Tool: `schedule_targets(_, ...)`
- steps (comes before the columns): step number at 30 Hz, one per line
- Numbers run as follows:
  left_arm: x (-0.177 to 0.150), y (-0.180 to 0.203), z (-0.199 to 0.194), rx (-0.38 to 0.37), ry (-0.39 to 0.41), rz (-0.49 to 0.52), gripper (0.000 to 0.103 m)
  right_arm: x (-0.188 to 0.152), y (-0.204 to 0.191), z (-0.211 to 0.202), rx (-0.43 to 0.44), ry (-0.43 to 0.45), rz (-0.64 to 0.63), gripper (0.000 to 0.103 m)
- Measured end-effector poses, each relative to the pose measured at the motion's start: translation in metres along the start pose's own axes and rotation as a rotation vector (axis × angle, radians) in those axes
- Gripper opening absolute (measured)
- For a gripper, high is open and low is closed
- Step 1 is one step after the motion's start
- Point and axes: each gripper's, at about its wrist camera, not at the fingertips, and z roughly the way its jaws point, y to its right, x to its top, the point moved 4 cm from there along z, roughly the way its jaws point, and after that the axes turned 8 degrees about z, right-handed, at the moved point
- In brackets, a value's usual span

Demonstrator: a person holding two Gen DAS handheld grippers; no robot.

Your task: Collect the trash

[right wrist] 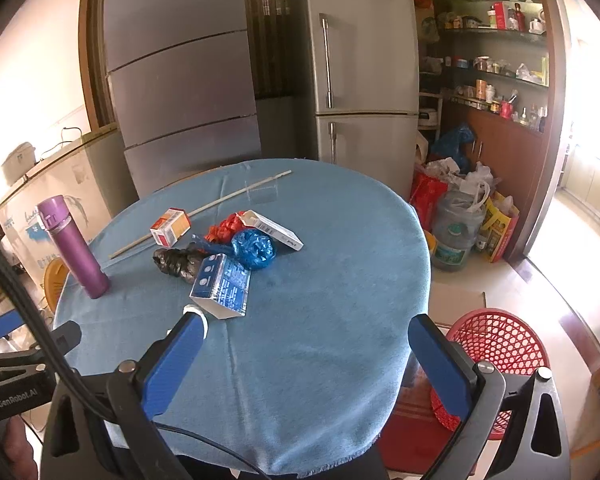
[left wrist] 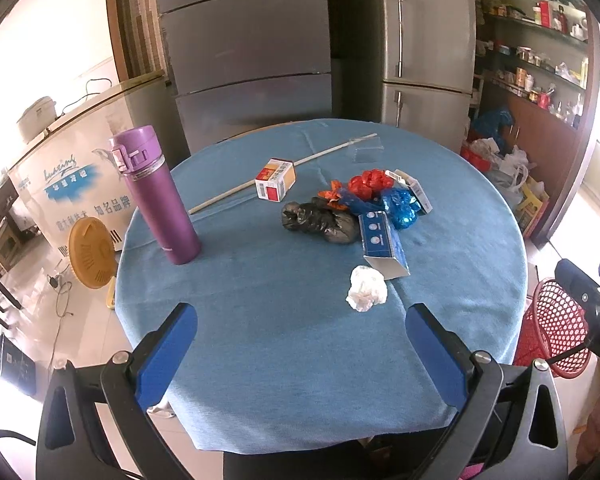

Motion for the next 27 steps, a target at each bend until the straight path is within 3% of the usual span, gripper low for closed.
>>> schedule_targets(27,-0.0020,0.0000,0.0077,-0.011,-0.021,0.004,0.103,-0.0004,0.0000,0.0084,0.001,-0.029,0.013,0.103)
